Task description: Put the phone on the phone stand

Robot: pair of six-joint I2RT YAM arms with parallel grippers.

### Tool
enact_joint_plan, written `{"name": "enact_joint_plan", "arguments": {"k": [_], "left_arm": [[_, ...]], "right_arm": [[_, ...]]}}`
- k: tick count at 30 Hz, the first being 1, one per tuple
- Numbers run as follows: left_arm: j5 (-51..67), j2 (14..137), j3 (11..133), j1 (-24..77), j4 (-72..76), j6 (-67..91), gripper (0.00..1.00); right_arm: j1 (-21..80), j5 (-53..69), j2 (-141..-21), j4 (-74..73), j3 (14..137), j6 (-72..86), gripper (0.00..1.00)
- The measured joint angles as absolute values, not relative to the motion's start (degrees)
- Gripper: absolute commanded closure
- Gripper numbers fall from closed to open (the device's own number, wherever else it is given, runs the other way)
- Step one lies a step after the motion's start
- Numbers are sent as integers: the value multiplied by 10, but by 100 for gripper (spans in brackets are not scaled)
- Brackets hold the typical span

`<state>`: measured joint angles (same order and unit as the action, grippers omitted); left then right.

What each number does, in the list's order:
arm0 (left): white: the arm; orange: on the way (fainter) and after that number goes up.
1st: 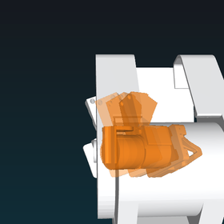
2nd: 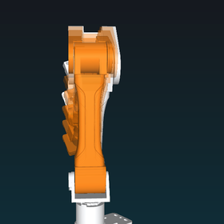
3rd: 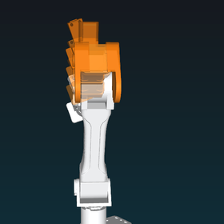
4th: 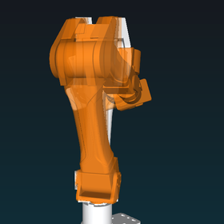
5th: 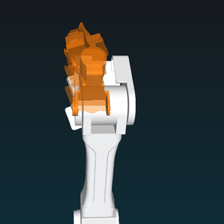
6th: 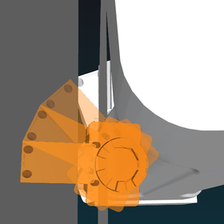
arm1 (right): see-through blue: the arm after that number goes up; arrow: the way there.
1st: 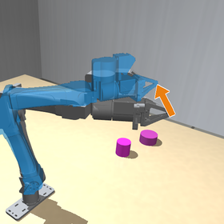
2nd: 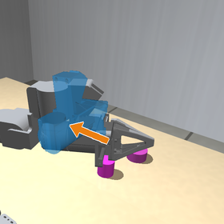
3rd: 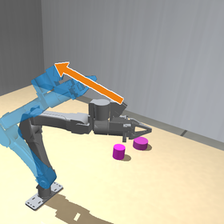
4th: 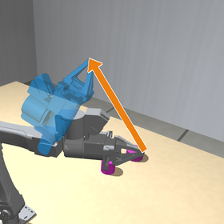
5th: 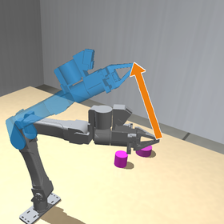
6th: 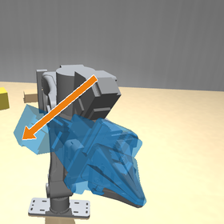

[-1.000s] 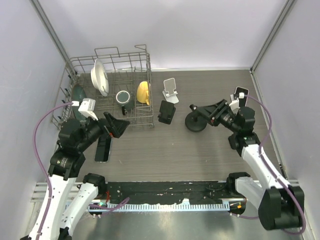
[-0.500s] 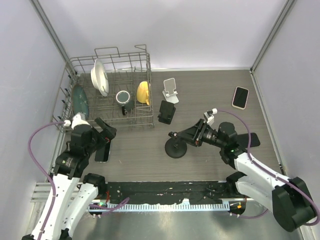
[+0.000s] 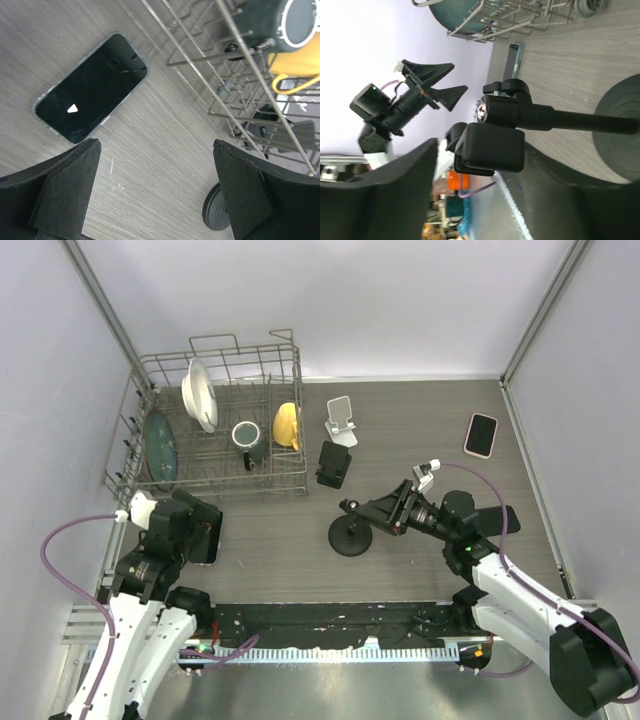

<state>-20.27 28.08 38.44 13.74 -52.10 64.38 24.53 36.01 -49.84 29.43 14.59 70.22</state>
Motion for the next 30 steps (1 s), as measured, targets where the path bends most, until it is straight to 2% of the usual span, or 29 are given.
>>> {"name": "enact_joint_plan", "arguments": {"k": [3,14,26,28,29,30], "left_arm": [[-220,290,390,137,-550,671,0],[-298,333,431,127,-609,720,0],[-246,435,441,-32,-587,700,0],[-246,449,444,-58,-587,696,11],[-247,455,445,-69,-586,695,27],[-246,460,445,-86,-585,693,35]], "right_arm": [[245,345,-469,231,166,650,18],[245,327,-447,71,239,517,18],[245,269,-400,-107,354,360,18],[247,262,-395,-119,370,337,18],[249,255,-393,-126,377,325,18],[252,251,-392,-132,382,315,18]]}}
